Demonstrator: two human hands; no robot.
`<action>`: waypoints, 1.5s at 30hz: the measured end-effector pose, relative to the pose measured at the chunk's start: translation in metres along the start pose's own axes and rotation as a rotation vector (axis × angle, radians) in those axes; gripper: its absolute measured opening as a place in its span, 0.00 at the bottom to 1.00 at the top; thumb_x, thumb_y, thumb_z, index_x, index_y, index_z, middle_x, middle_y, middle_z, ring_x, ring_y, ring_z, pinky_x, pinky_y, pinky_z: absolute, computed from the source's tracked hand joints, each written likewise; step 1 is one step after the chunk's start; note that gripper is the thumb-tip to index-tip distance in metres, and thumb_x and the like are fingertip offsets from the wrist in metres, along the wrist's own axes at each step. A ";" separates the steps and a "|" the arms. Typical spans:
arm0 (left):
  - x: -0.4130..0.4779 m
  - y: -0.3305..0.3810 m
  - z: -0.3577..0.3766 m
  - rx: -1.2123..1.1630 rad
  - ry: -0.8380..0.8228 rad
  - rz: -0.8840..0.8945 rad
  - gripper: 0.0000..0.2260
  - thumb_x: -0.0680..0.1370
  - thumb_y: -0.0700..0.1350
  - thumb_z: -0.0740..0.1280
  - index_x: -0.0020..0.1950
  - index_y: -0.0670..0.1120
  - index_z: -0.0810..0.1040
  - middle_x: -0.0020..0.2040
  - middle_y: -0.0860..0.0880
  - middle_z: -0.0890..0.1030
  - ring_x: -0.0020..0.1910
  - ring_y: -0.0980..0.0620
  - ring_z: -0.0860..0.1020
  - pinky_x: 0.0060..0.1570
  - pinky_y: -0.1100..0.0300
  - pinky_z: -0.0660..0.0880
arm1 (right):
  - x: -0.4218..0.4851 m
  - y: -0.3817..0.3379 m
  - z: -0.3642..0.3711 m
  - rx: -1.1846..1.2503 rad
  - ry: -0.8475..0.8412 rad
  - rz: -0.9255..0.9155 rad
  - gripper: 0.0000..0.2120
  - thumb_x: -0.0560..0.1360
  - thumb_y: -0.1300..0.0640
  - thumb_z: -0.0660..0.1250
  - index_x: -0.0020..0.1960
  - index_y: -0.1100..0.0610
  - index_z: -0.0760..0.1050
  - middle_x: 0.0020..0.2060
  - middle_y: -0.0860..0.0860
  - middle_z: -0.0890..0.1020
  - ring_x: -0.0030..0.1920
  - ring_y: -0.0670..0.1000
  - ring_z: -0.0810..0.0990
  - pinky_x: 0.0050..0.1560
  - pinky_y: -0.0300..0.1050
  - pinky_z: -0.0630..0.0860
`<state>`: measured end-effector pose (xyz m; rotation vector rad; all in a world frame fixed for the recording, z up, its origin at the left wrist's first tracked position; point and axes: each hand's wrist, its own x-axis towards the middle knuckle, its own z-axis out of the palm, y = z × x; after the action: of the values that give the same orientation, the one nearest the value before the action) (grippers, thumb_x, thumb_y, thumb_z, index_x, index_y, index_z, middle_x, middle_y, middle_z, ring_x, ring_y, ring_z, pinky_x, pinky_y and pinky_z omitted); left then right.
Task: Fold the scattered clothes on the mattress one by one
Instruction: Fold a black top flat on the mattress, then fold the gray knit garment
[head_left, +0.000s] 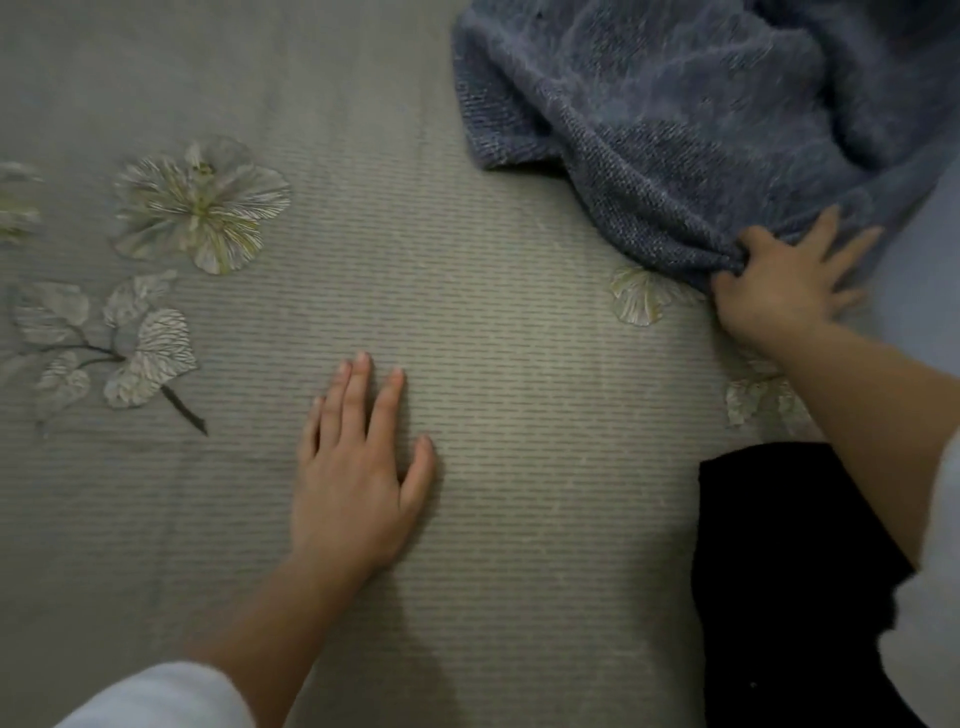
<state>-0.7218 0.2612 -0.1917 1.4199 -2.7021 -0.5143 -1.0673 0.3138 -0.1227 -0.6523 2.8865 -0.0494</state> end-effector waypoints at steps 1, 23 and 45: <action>0.000 0.000 0.000 0.002 0.005 -0.001 0.29 0.77 0.58 0.52 0.76 0.48 0.61 0.78 0.44 0.56 0.77 0.48 0.51 0.74 0.52 0.46 | 0.000 -0.006 0.001 0.063 0.001 -0.018 0.14 0.77 0.54 0.62 0.62 0.53 0.70 0.77 0.60 0.45 0.75 0.68 0.40 0.71 0.71 0.46; -0.083 -0.100 -0.085 -0.953 -0.018 -0.278 0.25 0.81 0.45 0.61 0.77 0.51 0.58 0.68 0.49 0.70 0.66 0.54 0.68 0.62 0.63 0.62 | -0.343 -0.071 0.060 0.239 -0.365 -0.948 0.08 0.72 0.60 0.63 0.42 0.51 0.65 0.70 0.55 0.70 0.74 0.59 0.61 0.77 0.49 0.40; -0.197 -0.094 -0.245 -0.918 -0.720 0.027 0.06 0.68 0.46 0.67 0.39 0.45 0.73 0.35 0.44 0.69 0.34 0.48 0.68 0.38 0.53 0.66 | -0.536 0.006 -0.023 1.069 -0.344 0.326 0.15 0.71 0.72 0.69 0.51 0.57 0.70 0.42 0.53 0.78 0.38 0.43 0.75 0.35 0.32 0.71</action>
<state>-0.4860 0.3053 0.0324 1.0077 -2.2145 -2.2224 -0.5990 0.5489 -0.0095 0.0254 2.1282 -1.1789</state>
